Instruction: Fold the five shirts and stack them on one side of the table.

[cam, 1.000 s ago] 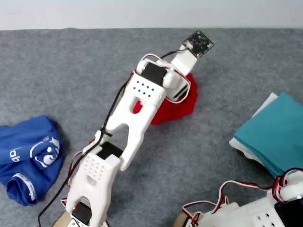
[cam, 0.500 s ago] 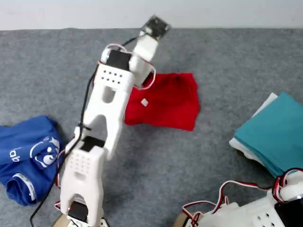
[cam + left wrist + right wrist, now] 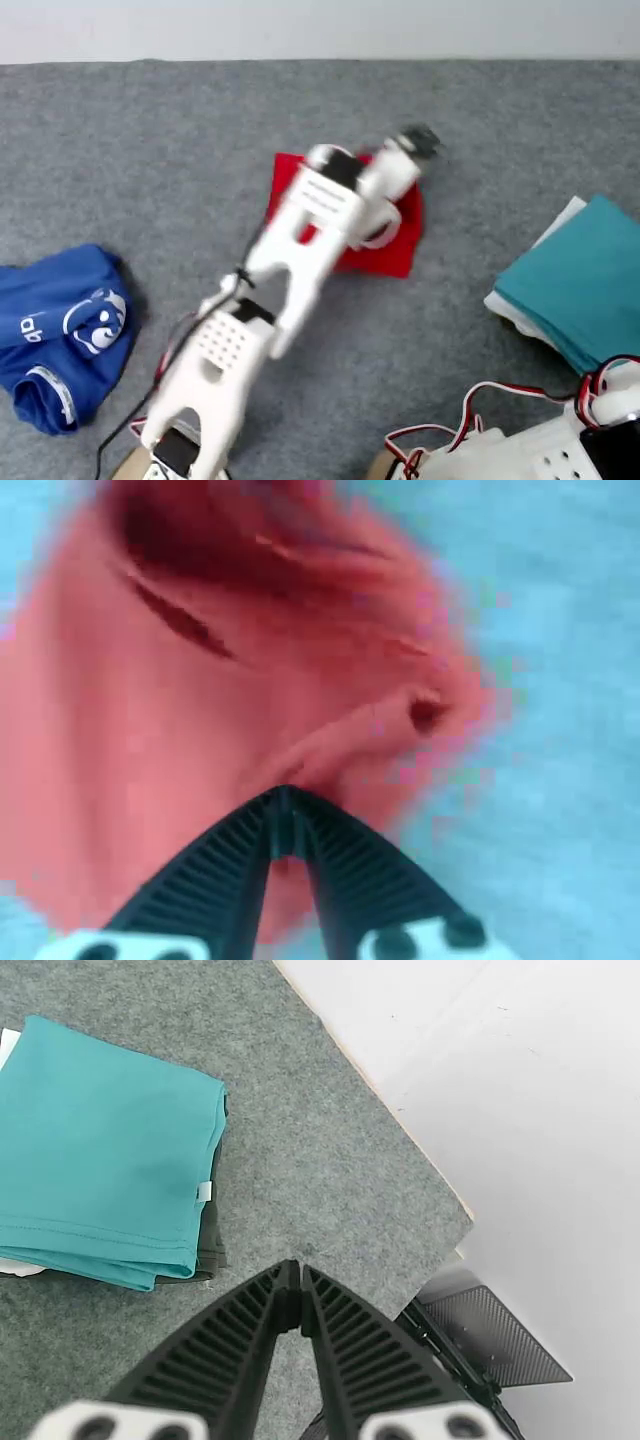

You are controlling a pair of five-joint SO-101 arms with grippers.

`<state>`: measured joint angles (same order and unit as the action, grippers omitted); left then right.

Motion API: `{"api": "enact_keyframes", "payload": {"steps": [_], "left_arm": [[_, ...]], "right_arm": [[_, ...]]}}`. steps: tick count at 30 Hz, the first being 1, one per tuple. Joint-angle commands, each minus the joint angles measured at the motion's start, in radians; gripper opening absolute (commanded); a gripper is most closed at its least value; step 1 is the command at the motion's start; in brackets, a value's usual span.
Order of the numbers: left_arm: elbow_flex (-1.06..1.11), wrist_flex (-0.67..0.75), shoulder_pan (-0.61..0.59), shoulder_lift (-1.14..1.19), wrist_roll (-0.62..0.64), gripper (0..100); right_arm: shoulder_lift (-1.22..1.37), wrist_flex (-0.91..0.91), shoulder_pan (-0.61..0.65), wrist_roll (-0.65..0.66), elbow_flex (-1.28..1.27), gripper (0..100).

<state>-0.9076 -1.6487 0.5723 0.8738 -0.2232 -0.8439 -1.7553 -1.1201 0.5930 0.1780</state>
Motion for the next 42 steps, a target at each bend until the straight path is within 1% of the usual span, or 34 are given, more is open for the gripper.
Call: {"api": "enact_keyframes", "payload": {"steps": [1, 5, 8, 11, 16, 18, 20, 22, 26, 30, 33, 36, 39, 42], "left_arm": [[-0.071, -0.109, 0.114, -0.075, -0.005, 1], [-0.074, -0.106, 0.117, -0.124, -0.006, 1], [-0.074, -0.106, 0.083, -0.153, -0.006, 1], [-0.081, -0.104, 0.002, -0.178, -0.006, 1], [-0.074, -0.104, -0.172, -0.253, 0.003, 1], [-0.071, -0.106, -0.235, -0.304, 0.046, 1], [-0.071, -0.107, -0.285, -0.356, 0.1, 1], [-0.048, -0.107, -0.318, -0.41, 0.12, 1], [0.114, -0.107, -0.356, -0.559, 0.118, 1], [0.328, -0.107, -0.396, -0.753, 0.117, 1], [0.466, -0.106, -0.451, -0.908, 0.117, 1], [0.591, -0.106, -0.525, -1.049, 0.115, 1], [0.722, -0.106, -0.592, -1.157, 0.115, 1], [0.857, -0.106, -0.623, -1.234, 0.115, 1]], "right_arm": [[0.004, -0.035, -0.004, 0.008, 0.003, 1.0], [0.004, -0.035, -0.004, 0.005, 0.003, 1.0], [0.008, -0.035, -0.004, 0.003, 0.003, 1.0], [0.008, -0.035, -0.004, 0.003, 0.003, 1.0], [0.007, -0.035, -0.002, 0.002, -0.018, 1.1], [0.002, -0.035, 0.012, 0.002, -0.071, 1.2], [0.002, -0.035, 0.056, 0.002, -0.126, 1.2], [0.002, -0.035, 0.096, 0.002, -0.172, 1.2], [0.013, -0.031, 0.254, 0.002, -0.212, 1.2], [0.039, -0.016, 0.478, -0.005, -0.256, 1.2], [0.134, 0.004, 0.63, -0.087, -0.264, 1.2], [0.268, 0.042, 0.773, -0.14, -0.25, 1.2], [0.41, 0.093, 0.909, -0.204, -0.209, 1.2], [0.549, 0.163, 1.02, -0.299, -0.153, 1.2]]}}
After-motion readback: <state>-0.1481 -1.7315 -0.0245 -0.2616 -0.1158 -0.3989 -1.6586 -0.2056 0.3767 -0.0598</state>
